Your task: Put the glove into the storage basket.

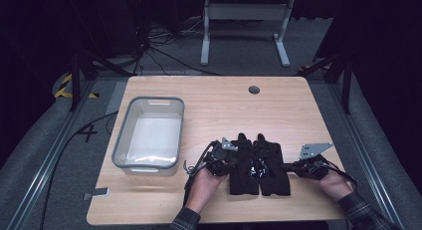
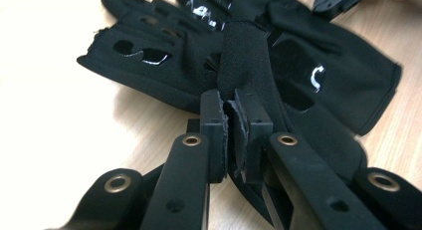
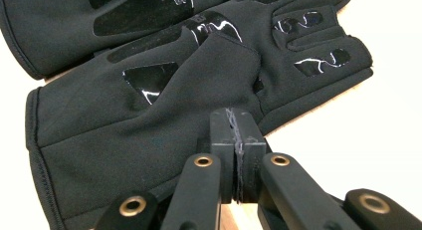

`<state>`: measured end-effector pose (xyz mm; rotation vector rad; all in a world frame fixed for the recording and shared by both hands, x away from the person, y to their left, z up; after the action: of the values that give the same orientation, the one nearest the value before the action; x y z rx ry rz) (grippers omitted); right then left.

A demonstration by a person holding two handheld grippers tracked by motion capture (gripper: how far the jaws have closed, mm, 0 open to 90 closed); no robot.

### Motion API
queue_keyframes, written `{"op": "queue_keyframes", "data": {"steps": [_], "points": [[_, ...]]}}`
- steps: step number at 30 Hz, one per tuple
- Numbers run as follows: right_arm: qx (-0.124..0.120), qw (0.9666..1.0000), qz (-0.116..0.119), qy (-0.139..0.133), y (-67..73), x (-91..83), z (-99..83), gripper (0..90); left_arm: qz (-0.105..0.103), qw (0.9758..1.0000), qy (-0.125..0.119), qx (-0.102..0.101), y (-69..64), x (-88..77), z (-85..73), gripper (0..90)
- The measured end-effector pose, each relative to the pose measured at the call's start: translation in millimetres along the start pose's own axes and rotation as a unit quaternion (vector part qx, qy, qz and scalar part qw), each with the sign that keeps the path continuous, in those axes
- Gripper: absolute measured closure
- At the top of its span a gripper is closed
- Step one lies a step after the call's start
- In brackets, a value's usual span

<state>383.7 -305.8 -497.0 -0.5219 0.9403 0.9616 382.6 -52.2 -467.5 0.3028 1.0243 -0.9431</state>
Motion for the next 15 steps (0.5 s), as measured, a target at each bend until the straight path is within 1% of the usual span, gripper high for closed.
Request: {"op": "queue_keyframes", "data": {"steps": [2,7,9,11,14,15], "points": [[-0.002,1.0000,-0.001,-0.001,-0.3,0.7,1.1,89.4,-0.006,1.0000,-0.003,0.001,-1.0,-2.6,3.2,84.0],[-0.004,1.0000,0.004,0.000,0.4,3.0,4.9,89.5,-0.009,0.9998,-0.012,0.012,-3.6,-7.9,12.4,84.1],[-0.004,1.0000,0.003,0.000,0.4,3.3,5.6,89.5,-0.012,0.9998,-0.014,0.012,-3.9,-8.8,14.2,84.1],[-0.005,1.0000,0.005,0.000,1.3,4.8,7.9,89.5,-0.013,0.9997,-0.017,0.014,-4.8,-10.0,18.7,84.1],[-0.008,0.9999,0.009,-0.001,2.7,7.2,11.5,89.5,-0.014,0.9994,-0.020,0.023,-7.9,-12.2,26.2,84.1],[-0.008,0.9999,0.011,-0.003,2.7,8.0,12.4,89.6,-0.018,0.9993,-0.023,0.025,-9.8,-11.9,29.4,84.1]]}}
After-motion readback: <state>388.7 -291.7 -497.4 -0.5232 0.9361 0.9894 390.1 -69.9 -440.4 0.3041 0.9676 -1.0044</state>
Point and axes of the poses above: each handheld gripper's, and its own axes: x roughly forward along the jaws, z roughly out of its top, y roughly to its left, the point moved 6 cm from there along x, roughly forward along the jaws, and after that the axes turned 12 degrees about y, right-handed, at the moved point
